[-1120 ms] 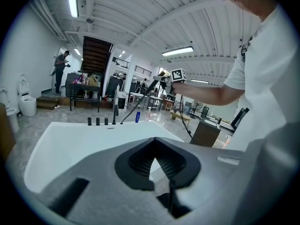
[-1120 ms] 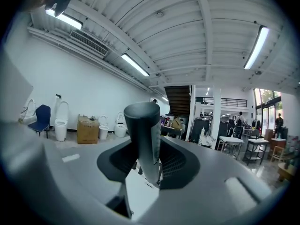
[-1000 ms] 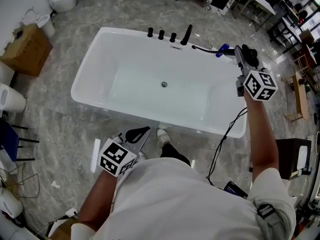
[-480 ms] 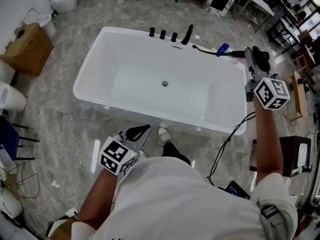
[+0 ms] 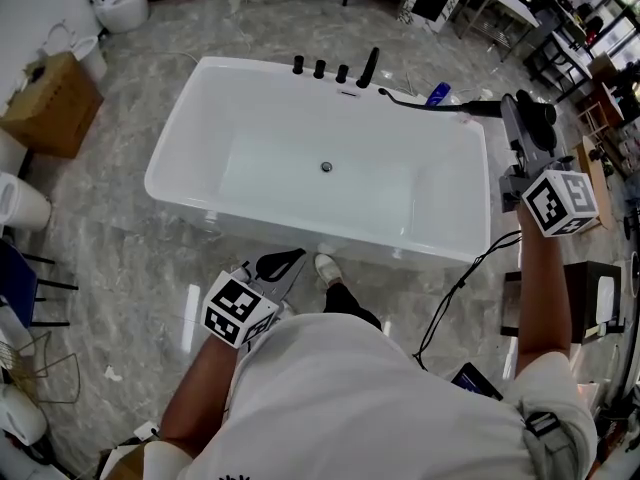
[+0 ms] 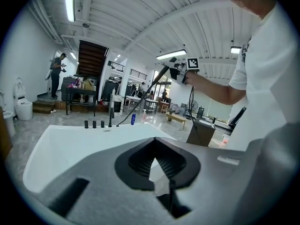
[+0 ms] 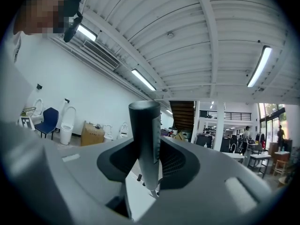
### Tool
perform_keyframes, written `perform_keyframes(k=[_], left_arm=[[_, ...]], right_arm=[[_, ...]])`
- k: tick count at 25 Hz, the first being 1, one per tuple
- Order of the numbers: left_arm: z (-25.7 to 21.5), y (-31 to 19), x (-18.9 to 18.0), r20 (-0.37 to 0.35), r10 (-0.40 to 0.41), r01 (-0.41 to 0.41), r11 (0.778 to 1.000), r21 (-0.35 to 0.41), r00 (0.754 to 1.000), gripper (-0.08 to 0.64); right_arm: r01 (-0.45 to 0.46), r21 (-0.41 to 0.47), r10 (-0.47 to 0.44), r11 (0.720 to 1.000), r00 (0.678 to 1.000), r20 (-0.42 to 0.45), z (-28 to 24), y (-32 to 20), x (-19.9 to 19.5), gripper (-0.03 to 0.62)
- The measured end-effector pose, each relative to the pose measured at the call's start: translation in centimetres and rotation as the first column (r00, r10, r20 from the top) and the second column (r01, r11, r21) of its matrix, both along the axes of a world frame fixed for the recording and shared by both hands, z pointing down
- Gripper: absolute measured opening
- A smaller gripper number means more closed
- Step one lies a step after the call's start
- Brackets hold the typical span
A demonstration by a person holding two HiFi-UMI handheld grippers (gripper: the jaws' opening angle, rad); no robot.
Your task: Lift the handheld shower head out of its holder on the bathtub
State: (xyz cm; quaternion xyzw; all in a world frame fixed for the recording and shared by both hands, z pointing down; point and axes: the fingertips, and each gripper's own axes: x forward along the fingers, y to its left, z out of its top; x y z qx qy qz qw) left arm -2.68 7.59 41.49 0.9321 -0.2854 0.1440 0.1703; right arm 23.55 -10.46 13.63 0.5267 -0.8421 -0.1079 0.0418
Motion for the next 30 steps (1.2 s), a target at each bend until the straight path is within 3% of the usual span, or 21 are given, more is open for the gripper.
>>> perform_keyframes(k=[9,30], left_arm=[[0.0,0.2,-0.4,-0.005,0.014,-0.014,1.000,-0.001,1.000,0.006],[-1.1,0.0,-1.0,-0.012,0.004,-0.004,1.000,0.019,1.000,0.006]], right_arm=[[0.041,0.040,-0.041,0.998,0.999,-0.001,-2.8,3.3,-2.0,0.143],[0.057,-0.009,-0.057,0.998,0.998,-0.006,-1.5,4.0,-3.7,0.143]])
